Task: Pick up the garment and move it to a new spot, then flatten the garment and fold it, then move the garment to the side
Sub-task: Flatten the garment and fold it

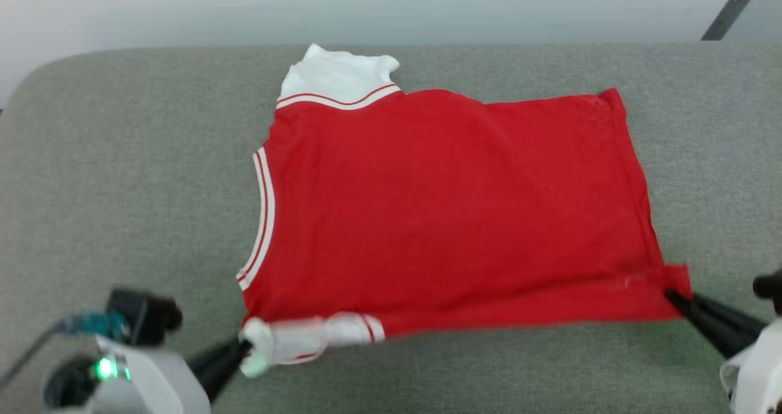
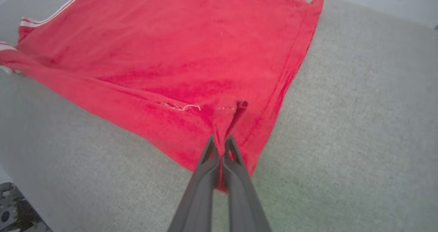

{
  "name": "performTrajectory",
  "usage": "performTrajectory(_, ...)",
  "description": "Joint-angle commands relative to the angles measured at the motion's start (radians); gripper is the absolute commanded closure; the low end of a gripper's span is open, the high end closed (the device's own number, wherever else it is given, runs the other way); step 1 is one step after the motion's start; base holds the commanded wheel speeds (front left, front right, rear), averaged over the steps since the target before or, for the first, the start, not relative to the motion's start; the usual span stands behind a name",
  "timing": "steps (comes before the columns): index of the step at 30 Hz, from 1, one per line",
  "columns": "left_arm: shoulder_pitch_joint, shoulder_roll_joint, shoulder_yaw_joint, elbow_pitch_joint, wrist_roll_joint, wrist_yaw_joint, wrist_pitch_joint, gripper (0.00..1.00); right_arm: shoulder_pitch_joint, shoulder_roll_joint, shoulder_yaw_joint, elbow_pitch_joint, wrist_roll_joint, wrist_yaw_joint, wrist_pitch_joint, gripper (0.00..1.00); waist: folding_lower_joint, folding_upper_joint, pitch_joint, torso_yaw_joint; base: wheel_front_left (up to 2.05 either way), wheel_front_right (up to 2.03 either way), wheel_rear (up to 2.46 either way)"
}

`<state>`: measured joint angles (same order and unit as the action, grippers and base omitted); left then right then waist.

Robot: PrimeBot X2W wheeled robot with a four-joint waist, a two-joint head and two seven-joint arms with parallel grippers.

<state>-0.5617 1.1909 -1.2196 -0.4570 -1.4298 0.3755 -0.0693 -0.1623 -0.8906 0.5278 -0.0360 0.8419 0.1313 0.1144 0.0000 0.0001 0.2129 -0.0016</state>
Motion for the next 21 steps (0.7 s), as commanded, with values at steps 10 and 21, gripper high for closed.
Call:
performTrajectory(10,-0.311,-0.074,0.064,0.188,0.115,-0.175,0.246,1.0,-0.159,0.106,-0.086,0.025,-0.097,-0.001,0.129,1.0,0.0,-0.0001,0.049,-0.028,0.0,0.0,0.0)
performTrajectory(21,-0.501,-0.283,0.051,0.603,0.124,-0.385,0.407,1.0,-0.332,0.182,-0.016,0.155,-0.112,-0.001,0.193,1.0,0.0,-0.0001,0.128,-0.043,0.0,0.0,0.0)
